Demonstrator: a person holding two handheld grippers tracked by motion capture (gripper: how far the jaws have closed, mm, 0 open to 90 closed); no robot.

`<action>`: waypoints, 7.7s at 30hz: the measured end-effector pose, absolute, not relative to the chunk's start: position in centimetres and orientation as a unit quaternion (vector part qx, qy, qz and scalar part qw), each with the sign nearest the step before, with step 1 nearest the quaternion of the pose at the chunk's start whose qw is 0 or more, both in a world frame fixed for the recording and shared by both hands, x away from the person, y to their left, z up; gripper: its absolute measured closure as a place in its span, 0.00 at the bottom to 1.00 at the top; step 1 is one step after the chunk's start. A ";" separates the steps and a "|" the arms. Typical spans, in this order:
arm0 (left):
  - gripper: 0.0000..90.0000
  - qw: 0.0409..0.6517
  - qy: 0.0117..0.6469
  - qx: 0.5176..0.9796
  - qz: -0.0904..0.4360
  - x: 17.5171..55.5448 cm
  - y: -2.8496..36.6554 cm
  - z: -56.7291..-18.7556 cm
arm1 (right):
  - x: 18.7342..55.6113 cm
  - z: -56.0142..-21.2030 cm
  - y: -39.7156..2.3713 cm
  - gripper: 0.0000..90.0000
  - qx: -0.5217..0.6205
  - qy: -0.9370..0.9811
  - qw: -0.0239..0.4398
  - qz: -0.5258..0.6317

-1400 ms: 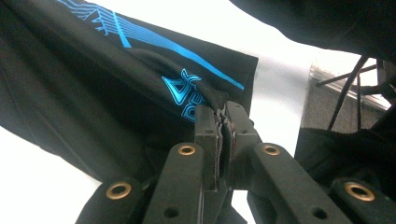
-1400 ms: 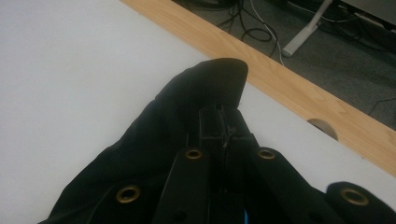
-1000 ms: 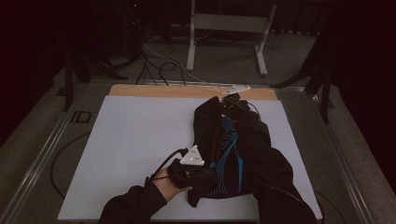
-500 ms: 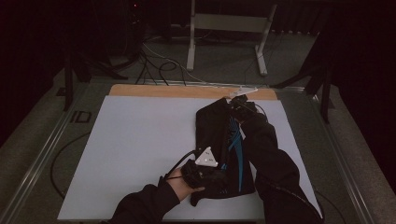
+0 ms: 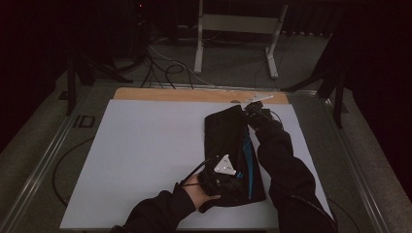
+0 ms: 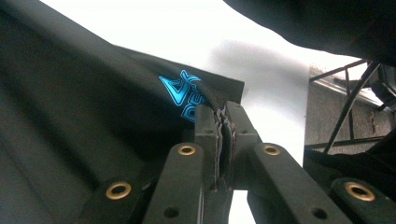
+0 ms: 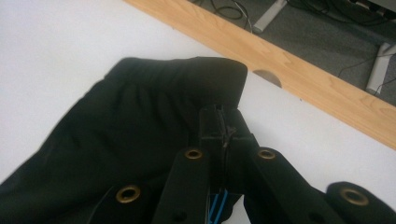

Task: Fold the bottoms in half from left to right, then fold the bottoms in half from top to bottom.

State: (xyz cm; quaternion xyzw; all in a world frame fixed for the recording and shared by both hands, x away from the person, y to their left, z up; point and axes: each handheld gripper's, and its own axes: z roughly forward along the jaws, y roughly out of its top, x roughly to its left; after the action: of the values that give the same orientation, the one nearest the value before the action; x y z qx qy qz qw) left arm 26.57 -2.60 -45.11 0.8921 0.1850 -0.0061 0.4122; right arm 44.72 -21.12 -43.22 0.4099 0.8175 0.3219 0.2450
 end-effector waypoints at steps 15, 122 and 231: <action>0.95 0.390 0.189 0.901 -0.025 27.5 -4.2 -47.2 | 45.2 -46.0 -22.0 0.99 0.426 0.818 0.239 0.303; 0.00 0.469 0.335 0.815 0.062 25.3 18.7 -48.4 | 23.4 -47.4 -26.8 0.93 0.438 0.841 0.085 0.306; 0.00 0.467 0.296 0.832 0.032 25.2 17.2 -48.1 | 23.6 -46.9 -27.5 0.11 0.400 0.799 0.240 0.378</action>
State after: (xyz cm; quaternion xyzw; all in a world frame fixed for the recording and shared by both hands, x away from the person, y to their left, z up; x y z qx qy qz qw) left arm 25.18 17.23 -48.11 0.8324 0.2960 0.0324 0.4673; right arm 23.64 -27.47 -46.93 0.4004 0.7993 0.3785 0.2400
